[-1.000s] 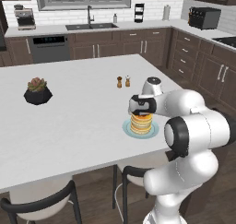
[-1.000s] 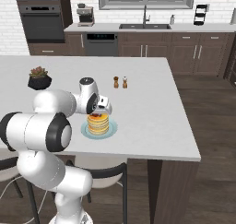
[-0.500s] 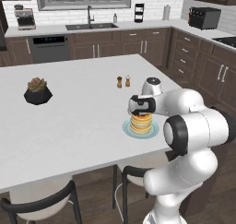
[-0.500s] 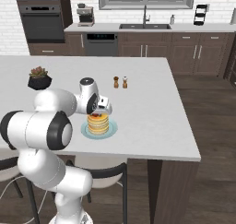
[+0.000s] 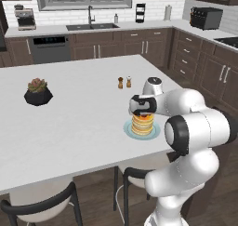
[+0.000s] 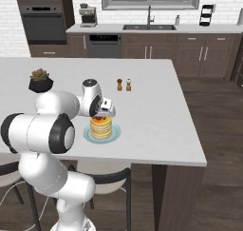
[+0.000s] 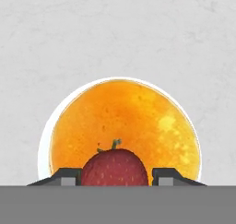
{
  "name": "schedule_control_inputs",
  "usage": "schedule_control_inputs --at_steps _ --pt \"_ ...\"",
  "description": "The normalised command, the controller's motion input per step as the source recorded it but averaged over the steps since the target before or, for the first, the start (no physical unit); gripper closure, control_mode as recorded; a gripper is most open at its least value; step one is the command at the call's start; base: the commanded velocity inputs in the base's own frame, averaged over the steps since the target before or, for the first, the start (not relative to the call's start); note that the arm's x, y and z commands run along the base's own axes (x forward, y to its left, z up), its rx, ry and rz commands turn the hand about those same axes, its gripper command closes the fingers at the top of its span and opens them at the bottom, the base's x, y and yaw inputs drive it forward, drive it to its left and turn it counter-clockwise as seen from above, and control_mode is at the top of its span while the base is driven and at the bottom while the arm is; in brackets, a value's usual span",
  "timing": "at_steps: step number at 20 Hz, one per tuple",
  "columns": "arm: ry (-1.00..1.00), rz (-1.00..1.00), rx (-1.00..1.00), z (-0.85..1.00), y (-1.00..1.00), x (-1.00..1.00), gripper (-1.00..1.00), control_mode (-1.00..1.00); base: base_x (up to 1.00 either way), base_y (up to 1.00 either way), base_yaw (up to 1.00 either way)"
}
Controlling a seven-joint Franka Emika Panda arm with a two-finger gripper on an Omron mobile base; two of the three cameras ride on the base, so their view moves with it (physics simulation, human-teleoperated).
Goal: Take the strawberry from the fridge and place it on top of the pancake, located on the dining counter.
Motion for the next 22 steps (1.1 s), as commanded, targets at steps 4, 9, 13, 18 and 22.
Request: schedule_control_inputs --at_steps 4,9,13,18,22 --pt "0.0 0.0 0.0 0.0 0.0 0.0 -1.0 -1.0 0.0 0.0 0.0" --pt "0.0 0.0 0.0 0.0 0.0 0.0 -1.0 -1.0 0.0 0.0 0.0" --pt "0.0 0.0 -0.02 0.19 0.0 0.0 -1.0 -1.0 0.0 0.0 0.0" --pt "-0.17 0.0 0.0 0.86 0.0 -0.2 -1.0 -1.0 0.0 0.0 0.0" --pt "-0.1 0.0 -0.04 0.77 0.2 -0.76 -1.0 -1.0 0.0 0.0 0.0"
